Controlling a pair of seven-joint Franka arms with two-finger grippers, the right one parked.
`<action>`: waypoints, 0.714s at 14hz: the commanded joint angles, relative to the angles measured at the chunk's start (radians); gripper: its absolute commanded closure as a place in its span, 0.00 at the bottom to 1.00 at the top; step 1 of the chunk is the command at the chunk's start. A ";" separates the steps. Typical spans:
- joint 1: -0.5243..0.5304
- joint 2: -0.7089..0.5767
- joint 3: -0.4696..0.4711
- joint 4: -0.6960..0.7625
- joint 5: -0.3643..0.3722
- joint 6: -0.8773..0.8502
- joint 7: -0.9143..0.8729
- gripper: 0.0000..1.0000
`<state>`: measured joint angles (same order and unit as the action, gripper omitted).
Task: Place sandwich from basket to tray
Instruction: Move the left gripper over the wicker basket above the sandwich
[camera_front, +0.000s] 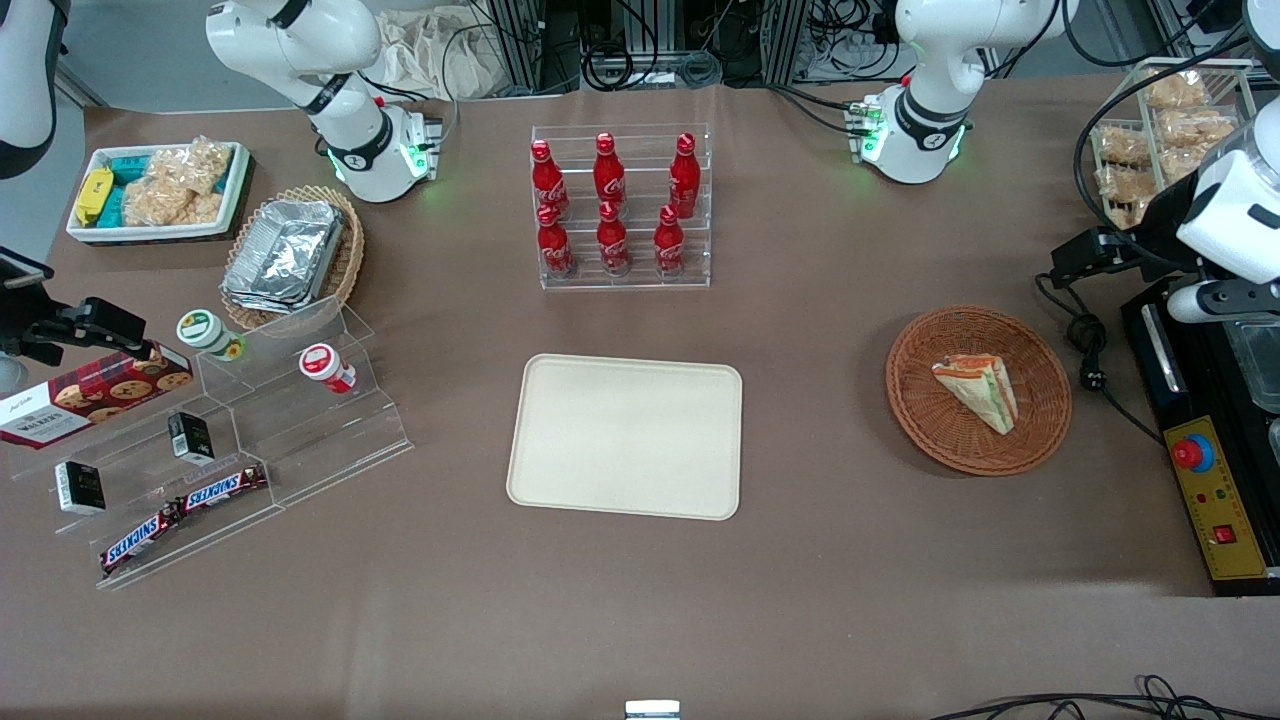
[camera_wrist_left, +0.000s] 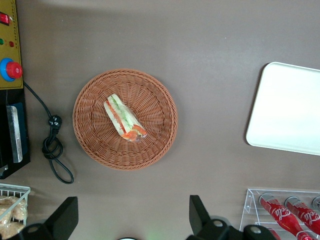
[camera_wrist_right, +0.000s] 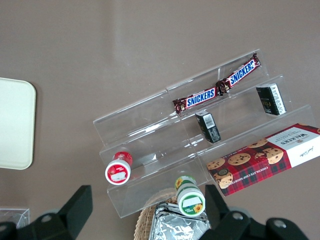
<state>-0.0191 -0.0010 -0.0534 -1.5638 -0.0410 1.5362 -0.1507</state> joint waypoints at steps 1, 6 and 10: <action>-0.007 0.015 0.006 0.035 0.019 -0.024 0.004 0.00; -0.005 0.018 0.007 0.005 0.015 -0.024 -0.189 0.00; 0.017 0.004 0.013 -0.135 0.013 0.034 -0.268 0.00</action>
<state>-0.0164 0.0180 -0.0464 -1.6307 -0.0357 1.5358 -0.3899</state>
